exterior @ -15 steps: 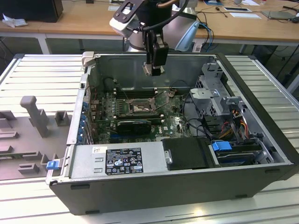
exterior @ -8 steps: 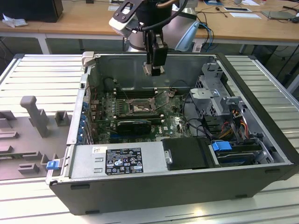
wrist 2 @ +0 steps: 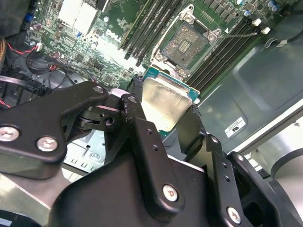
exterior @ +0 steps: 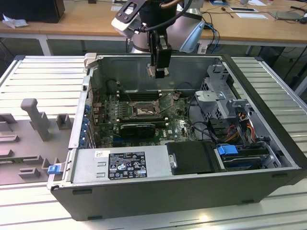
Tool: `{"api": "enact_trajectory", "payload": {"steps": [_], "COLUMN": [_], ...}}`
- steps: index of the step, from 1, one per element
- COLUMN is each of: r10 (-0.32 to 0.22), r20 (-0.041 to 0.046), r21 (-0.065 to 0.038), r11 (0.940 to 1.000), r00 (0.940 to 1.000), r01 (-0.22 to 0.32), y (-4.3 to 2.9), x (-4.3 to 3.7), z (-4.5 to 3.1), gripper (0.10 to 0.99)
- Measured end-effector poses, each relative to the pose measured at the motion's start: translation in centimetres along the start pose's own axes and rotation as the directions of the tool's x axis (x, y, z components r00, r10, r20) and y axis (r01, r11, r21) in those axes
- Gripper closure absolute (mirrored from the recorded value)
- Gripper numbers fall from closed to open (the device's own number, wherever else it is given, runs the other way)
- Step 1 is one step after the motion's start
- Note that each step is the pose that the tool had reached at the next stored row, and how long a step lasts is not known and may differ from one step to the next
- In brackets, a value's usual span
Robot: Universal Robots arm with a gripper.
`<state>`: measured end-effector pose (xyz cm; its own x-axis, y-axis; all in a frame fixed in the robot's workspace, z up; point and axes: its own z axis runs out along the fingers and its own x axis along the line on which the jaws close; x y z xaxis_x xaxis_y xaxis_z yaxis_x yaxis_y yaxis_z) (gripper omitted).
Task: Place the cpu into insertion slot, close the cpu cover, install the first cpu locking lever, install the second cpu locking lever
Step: 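Place the cpu into insertion slot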
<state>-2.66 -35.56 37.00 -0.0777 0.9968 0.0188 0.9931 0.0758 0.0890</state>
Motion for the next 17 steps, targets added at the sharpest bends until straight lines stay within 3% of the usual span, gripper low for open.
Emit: {"api": "enact_trajectory", "payload": {"steps": [15, 17], "r10": [0.061, 0.098], "r20": [0.0054, 0.0087], "r21": [-0.001, -0.002], "r11": [0.9982, 0.9952], "r00": [0.9981, 0.9952], "r01": [-0.061, -0.098], "y": [0.0, -0.01], "x": [0.0, 0.0], "z": [0.02, 0.09], "gripper": [0.557, 0.557]}}
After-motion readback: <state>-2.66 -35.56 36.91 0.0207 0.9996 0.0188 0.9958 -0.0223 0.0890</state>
